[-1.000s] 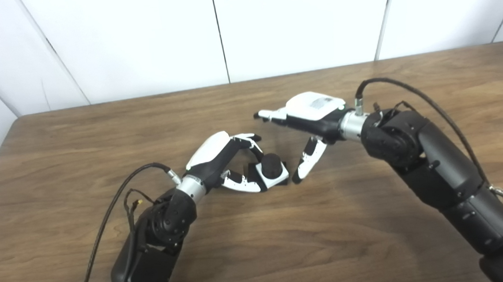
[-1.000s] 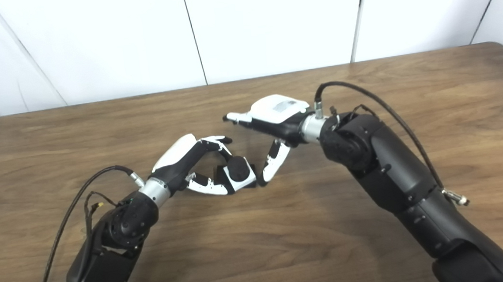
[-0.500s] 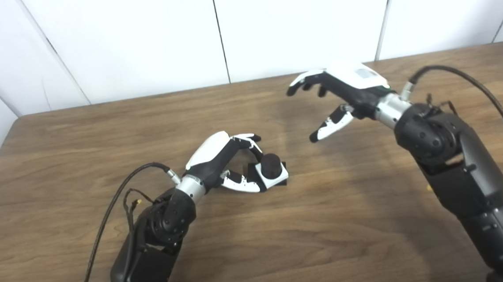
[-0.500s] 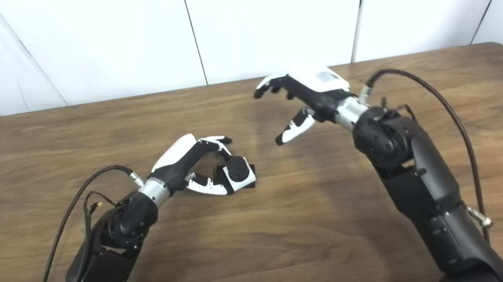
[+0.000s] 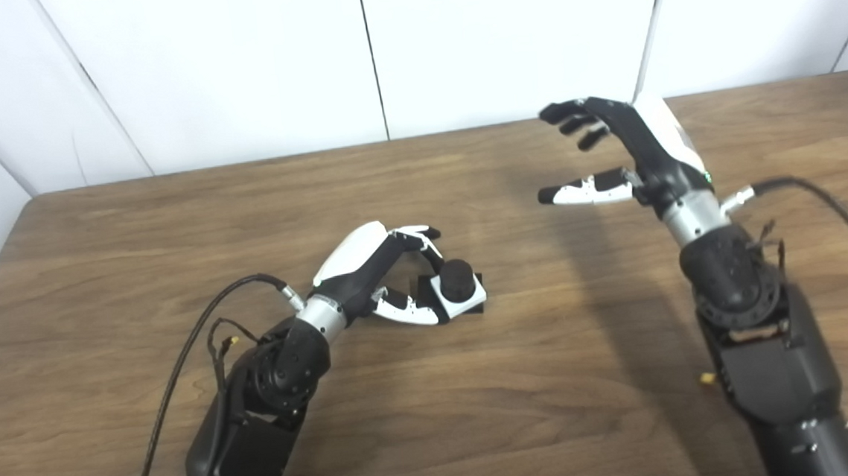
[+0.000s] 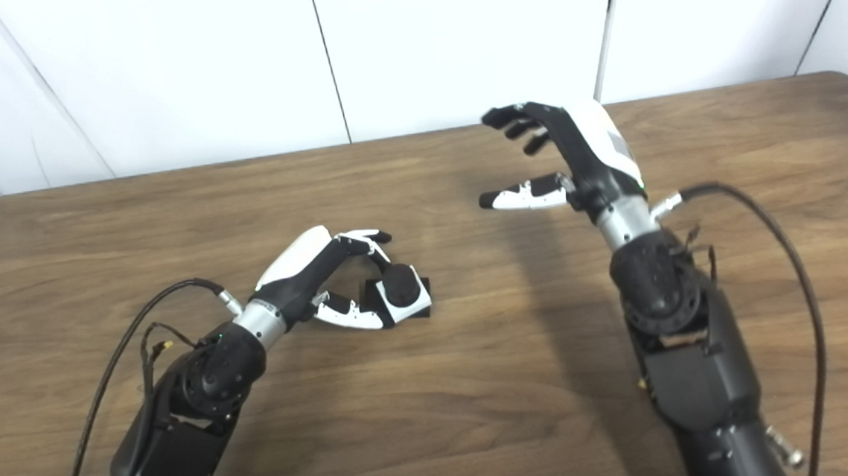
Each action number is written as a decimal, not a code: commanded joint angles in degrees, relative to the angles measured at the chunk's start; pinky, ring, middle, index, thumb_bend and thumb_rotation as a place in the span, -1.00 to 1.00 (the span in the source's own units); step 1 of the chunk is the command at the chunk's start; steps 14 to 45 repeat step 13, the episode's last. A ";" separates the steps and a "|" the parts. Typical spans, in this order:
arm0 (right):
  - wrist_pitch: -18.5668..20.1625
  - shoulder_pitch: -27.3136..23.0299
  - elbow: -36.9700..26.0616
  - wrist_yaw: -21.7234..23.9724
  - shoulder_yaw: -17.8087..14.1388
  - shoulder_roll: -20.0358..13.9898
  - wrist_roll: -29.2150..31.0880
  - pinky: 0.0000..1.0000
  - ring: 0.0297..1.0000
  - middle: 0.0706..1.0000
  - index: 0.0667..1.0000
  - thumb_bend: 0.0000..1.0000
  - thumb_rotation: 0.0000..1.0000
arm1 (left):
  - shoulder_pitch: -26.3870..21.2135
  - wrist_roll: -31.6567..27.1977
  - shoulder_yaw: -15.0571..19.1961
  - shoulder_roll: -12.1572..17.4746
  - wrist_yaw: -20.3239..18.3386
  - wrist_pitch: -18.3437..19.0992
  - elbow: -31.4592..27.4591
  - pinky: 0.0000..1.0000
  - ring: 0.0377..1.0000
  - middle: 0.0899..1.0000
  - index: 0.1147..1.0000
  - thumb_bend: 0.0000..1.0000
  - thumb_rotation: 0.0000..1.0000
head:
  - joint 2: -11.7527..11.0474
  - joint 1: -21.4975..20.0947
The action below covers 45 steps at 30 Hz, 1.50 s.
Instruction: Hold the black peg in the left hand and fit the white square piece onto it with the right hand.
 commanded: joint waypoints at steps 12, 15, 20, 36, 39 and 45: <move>3.78 2.49 -6.23 -5.27 -2.02 4.91 6.85 0.19 0.33 0.39 0.33 0.43 -0.70 | -1.26 -1.63 0.74 0.07 1.26 -1.39 -0.05 0.48 0.71 0.71 -0.15 0.04 -0.85 | -0.13 -0.26; 3.80 2.74 -6.38 -5.41 -1.97 4.96 6.96 0.17 0.33 0.38 0.33 0.43 -0.73 | -1.16 -1.64 0.76 0.02 1.42 -1.40 -0.03 0.50 0.71 0.71 -0.15 0.04 -0.85 | -0.11 -0.24; 3.80 2.74 -6.38 -5.41 -1.97 4.96 6.96 0.17 0.33 0.38 0.33 0.43 -0.73 | -1.16 -1.64 0.76 0.02 1.42 -1.40 -0.03 0.50 0.71 0.71 -0.15 0.04 -0.85 | -0.11 -0.24; 3.80 2.74 -6.38 -5.41 -1.97 4.96 6.96 0.17 0.33 0.38 0.33 0.43 -0.73 | -1.16 -1.64 0.76 0.02 1.42 -1.40 -0.03 0.50 0.71 0.71 -0.15 0.04 -0.85 | -0.11 -0.24; 3.80 2.74 -6.38 -5.41 -1.97 4.96 6.96 0.17 0.33 0.38 0.33 0.43 -0.73 | -1.16 -1.64 0.76 0.02 1.42 -1.40 -0.03 0.50 0.71 0.71 -0.15 0.04 -0.85 | -0.11 -0.24; 3.80 2.74 -6.38 -5.41 -1.97 4.96 6.96 0.17 0.33 0.38 0.33 0.43 -0.73 | -1.16 -1.64 0.76 0.02 1.42 -1.40 -0.03 0.50 0.71 0.71 -0.15 0.04 -0.85 | -0.11 -0.24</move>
